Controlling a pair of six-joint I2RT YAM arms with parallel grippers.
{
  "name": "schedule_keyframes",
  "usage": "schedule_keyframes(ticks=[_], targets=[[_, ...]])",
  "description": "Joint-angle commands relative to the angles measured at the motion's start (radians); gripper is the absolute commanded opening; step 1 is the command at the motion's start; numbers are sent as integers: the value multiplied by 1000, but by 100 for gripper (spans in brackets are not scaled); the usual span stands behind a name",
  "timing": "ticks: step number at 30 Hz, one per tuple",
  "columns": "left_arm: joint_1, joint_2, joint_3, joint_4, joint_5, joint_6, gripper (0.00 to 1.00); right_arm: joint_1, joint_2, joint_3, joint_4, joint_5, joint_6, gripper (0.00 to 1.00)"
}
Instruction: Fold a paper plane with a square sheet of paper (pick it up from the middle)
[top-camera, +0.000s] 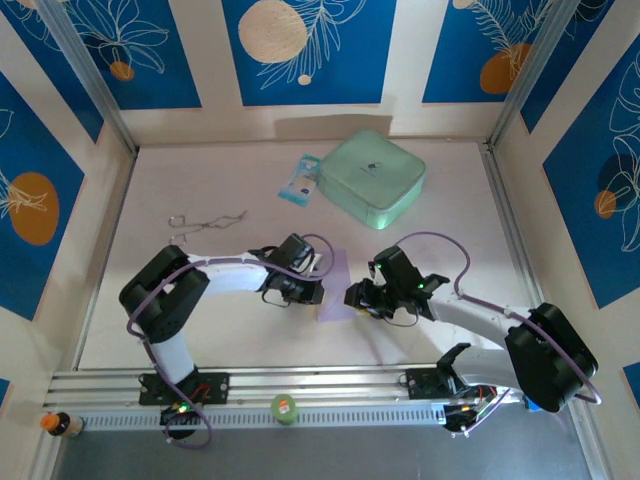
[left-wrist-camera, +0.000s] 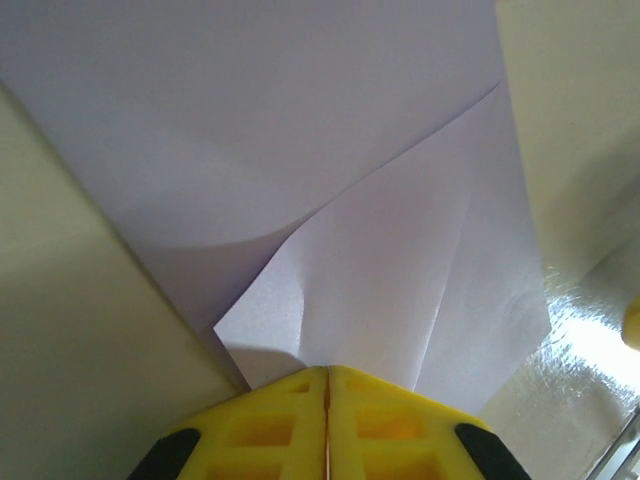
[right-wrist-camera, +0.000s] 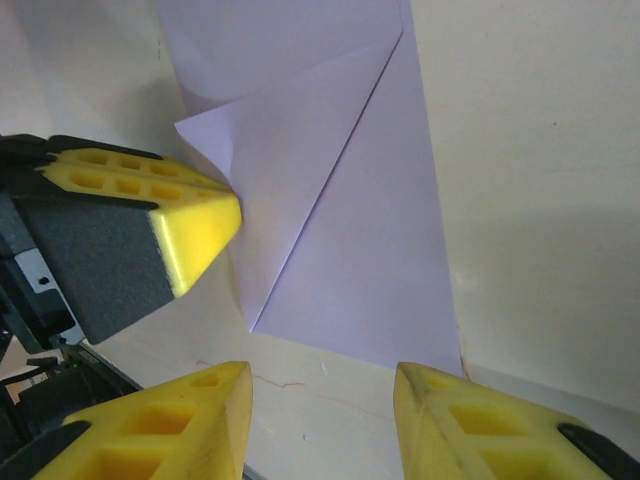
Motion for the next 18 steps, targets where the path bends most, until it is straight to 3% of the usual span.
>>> schedule_keyframes(ticks=[1,18], targets=[[2,24,-47,9,14,-5,8,10,20,5,-23,-11,17,42],[2,15,-61,26,29,-12,5,13,151,12,138,-44,28,42]])
